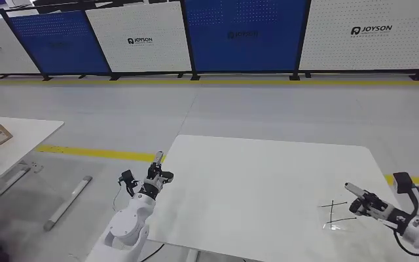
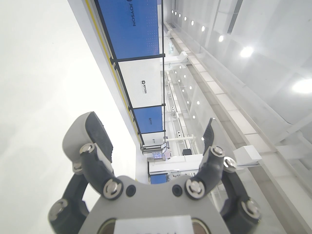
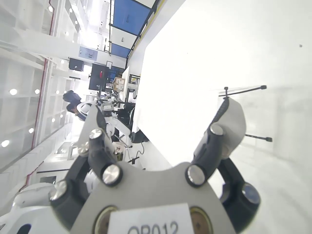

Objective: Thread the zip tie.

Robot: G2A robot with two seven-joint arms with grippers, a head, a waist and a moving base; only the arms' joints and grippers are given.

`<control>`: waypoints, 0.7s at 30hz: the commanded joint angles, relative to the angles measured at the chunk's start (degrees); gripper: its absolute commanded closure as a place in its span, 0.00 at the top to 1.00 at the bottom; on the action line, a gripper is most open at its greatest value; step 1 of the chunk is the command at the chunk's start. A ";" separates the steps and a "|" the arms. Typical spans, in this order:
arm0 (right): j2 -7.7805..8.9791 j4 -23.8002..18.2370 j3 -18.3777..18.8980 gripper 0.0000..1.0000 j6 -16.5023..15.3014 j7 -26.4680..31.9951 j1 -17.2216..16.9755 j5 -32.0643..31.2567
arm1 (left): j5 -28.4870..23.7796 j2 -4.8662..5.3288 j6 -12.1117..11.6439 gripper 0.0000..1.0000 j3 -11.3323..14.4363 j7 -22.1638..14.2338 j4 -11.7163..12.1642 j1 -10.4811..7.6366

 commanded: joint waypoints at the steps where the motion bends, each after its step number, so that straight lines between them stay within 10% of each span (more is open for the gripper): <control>1: -0.01 -0.08 0.02 1.00 -0.03 -0.02 -0.07 0.02 | 0.00 0.00 0.00 1.00 0.00 0.00 0.00 0.00; 10: 0.02 0.39 0.03 1.00 -0.89 1.06 -0.20 1.64 | 0.00 0.00 0.00 1.00 0.00 0.00 0.00 0.00; 21: 2.34 13.94 7.35 1.00 -6.74 14.79 2.46 8.88 | 0.00 0.00 0.00 1.00 0.00 0.00 0.00 0.00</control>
